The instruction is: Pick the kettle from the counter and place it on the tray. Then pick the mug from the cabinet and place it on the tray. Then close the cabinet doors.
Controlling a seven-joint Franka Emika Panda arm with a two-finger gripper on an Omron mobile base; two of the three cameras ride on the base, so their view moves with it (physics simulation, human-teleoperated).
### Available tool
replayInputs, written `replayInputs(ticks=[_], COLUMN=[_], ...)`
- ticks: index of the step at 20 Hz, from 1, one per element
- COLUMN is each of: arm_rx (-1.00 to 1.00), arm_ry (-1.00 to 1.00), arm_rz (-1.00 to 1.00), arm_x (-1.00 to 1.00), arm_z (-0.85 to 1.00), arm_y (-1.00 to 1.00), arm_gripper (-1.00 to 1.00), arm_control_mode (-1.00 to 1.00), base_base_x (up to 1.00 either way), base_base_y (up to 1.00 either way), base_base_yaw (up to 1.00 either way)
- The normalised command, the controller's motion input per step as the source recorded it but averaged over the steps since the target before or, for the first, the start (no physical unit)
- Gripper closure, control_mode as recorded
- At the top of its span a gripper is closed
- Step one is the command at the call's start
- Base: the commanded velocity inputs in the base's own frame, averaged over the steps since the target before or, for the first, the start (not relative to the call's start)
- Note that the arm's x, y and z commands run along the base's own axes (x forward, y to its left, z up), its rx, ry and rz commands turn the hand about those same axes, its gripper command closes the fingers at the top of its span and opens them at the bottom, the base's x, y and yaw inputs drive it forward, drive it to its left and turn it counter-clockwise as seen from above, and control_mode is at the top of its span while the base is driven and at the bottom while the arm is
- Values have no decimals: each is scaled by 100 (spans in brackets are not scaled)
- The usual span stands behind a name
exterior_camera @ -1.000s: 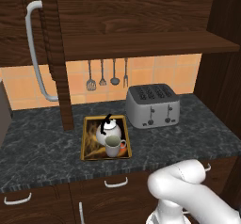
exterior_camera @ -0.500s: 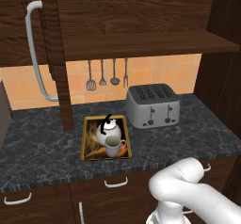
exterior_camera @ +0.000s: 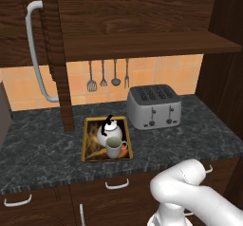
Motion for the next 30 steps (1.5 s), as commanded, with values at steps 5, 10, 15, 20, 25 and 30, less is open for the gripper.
replayInputs(ticks=[5, 10, 15, 20, 25, 30], arm_rx=[1, 0, 0, 1, 5, 6], arm_ry=[0, 0, 1, 4, 5, 6], arm_rz=[0, 0, 0, 0, 0, 0], arm_x=[0, 0, 2, 7, 24, 31], arm_z=[44, 34, -1, -23, -13, -13], arm_y=[50, 57, 38, 2, 0, 0], arm_gripper=[100, 100, 100, 100, 100, 100], arm_control_mode=[-100, -100, -100, -100, -100, -100], base_base_x=[0, 0, 0, 0, 0, 0], base_base_y=[0, 0, 0, 0, 0, 0], base_base_yaw=[0, 0, 0, 0, 0, 0])
